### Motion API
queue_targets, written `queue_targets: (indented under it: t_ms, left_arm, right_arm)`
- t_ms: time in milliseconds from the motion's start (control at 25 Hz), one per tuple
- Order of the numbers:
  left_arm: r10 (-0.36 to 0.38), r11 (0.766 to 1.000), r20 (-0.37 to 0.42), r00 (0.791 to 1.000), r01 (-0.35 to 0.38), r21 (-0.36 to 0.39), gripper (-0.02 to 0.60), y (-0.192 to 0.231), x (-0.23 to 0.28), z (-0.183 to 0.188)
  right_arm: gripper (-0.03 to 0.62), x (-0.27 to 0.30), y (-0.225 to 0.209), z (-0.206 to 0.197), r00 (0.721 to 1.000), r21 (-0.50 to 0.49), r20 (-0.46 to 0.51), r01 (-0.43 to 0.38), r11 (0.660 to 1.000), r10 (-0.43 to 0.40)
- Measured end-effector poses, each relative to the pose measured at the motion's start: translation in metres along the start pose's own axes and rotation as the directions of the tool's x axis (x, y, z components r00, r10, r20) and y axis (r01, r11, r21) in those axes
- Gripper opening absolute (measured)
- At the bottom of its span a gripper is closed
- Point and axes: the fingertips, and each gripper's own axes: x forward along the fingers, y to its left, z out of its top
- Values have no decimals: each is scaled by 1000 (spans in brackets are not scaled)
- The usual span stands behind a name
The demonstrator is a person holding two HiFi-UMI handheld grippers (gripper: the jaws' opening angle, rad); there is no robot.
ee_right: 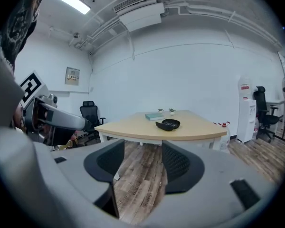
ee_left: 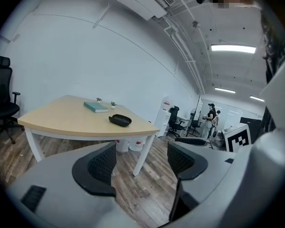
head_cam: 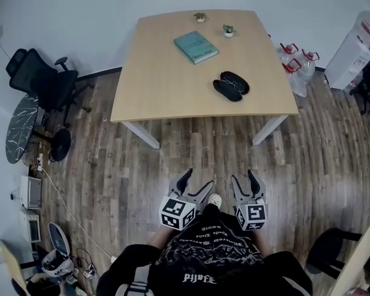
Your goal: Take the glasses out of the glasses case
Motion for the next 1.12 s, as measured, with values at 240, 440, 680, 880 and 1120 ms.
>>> queue_targets:
  t_ms: [240,440,680,880,1120]
  left_arm:
    - [49,998,3,999,-49,-38,347,2,36,9]
    - [57,997,-13,998,-57,-42,347,-2,55,14]
    - [18,1000,-48,999,-19,-25,347,-13,69,-1]
    - [-8,1000,-45,999,7,-14,347,-11,82,2]
    - [-44,999,-36,998,43,-21,347,3,115,11]
  right_arm:
    - [258,23,-28,2,998,-14,-26,-50,999,49]
    - [258,34,-44,5,998,-6,-34,-61,998,61]
    - [258,38,-40,-4,997,2,-40,-69,998,69]
    - [258,42,-39,-3,998,-13,-42,-57,998,56]
    - [258,59,-58,2,999,-10,-44,10,1000,-10]
